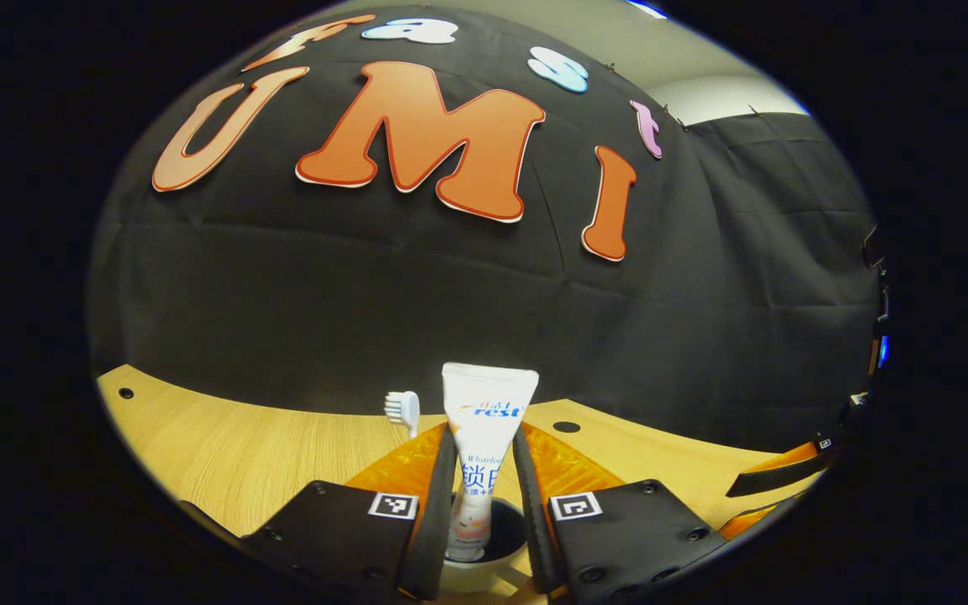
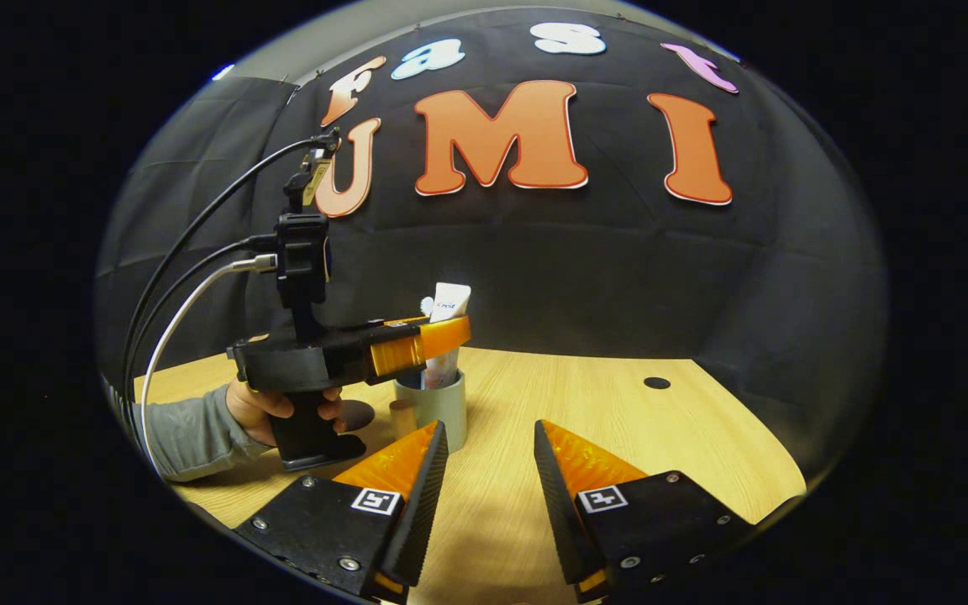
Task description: Put the toothbrush and toothpaste on the desktop into the cup, then pick up the cup and place it on the coaster on the desktop.
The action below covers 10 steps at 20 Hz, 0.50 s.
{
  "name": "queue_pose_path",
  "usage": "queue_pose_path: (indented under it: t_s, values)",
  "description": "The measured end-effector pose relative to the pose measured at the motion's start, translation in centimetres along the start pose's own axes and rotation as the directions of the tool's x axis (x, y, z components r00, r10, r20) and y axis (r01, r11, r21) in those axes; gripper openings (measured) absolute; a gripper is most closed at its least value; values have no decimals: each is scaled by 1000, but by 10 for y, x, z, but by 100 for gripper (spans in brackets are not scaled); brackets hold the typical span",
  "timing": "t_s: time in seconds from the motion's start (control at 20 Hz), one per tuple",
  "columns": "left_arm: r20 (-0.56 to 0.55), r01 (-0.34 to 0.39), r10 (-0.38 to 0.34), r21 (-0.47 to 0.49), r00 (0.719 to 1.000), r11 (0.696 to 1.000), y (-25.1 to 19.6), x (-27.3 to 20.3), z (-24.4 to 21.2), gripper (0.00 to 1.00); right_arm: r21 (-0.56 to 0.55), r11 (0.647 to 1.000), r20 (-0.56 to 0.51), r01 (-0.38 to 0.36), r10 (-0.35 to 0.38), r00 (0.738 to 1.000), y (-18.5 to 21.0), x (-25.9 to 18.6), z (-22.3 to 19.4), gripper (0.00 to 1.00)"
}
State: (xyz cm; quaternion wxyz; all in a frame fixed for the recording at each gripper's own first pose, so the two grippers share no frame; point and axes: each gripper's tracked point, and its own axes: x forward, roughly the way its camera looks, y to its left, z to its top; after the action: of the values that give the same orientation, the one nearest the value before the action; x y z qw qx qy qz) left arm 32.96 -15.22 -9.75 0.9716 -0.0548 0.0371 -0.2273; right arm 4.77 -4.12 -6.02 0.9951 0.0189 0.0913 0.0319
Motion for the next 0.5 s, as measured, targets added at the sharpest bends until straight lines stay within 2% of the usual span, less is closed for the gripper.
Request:
queue_pose_path:
  t_s: [0.15, 0.2, 0.25, 0.3, 0.35, 0.5]
  values:
    - [-81, 4, 0, 46, 997, 999, 7, -15, -13, 52, 4, 1000, -11, -24, 24, 1000, 12, 4, 1, 64]
    - [-88, -2, 7, 60, 996, 998, 10, -20, -10, 60, 7, 1000, -14, -30, 30, 999, 17, 6, 2, 60]
    - [-85, -7, 12, 68, 996, 998, 12, -27, -4, 60, 7, 999, -18, -36, 36, 999, 20, 7, 2, 66]
    - [-76, -12, 17, 70, 997, 997, 16, -37, 6, 68, 2, 999, -23, -39, 39, 999, 23, 8, 3, 67]
    - [-67, -15, 20, 70, 998, 997, 19, -50, 15, 70, -6, 999, -25, -37, 37, 999, 24, 9, 5, 68]
    - [-54, -50, 55, 92, 997, 994, 34, -85, 42, 92, -18, 999, -46, -38, 37, 998, 30, 17, 10, 65]
